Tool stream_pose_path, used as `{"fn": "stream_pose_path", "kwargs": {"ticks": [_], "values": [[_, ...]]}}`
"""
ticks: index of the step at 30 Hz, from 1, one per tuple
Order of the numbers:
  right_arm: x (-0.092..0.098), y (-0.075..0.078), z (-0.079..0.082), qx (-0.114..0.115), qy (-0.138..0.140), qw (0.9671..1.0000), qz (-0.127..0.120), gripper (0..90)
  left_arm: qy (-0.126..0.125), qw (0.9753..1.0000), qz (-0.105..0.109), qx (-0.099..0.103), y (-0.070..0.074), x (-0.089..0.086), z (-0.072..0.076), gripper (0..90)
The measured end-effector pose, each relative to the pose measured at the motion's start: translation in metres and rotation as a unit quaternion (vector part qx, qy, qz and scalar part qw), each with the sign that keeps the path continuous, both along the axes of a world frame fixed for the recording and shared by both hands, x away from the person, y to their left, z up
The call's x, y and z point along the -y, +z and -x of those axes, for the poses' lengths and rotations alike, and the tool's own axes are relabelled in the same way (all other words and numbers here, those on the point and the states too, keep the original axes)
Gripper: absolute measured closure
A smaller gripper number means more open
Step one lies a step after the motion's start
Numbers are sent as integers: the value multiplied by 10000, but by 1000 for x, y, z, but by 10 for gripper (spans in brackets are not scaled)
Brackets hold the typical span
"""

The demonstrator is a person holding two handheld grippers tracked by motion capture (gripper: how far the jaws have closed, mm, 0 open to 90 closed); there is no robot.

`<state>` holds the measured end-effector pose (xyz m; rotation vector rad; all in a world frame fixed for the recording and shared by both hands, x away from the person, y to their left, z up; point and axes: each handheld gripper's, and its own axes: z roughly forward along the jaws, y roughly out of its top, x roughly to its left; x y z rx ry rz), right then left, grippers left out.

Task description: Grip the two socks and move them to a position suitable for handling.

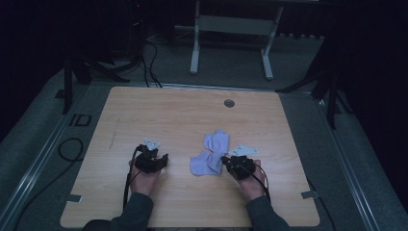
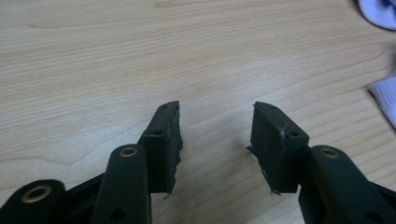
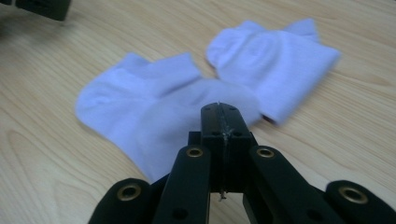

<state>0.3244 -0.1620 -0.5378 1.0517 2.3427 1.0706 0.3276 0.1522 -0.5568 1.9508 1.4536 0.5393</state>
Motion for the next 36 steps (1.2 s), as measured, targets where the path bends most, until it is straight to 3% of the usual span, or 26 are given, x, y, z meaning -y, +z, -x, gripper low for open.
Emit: {"fn": "stream_pose_path", "kwargs": {"ticks": [6, 11, 17, 23, 29, 36], "values": [[-15, -19, -3, -228, 84, 9989, 405, 899, -182, 9997, 187, -28, 4, 2, 2, 561], [-20, -20, 0, -159, 138, 9986, 490, 899, -352, 9986, 386, 7, 8, 4, 6, 568], [-24, -20, 3, -74, 242, 9981, 567, 899, -549, 9974, 457, 80, 12, 9, 10, 576], [-28, -20, 5, -57, 337, 9977, 578, 900, -878, 9943, 593, 139, 15, 17, 14, 629], [-33, -21, 8, 5, 470, 9970, 622, 900, -1215, 9909, 543, 192, 16, 28, 19, 710], [-37, -21, 11, 35, 518, 9964, 674, 900, -1411, 9888, 457, 146, 12, 39, 20, 794]]}}
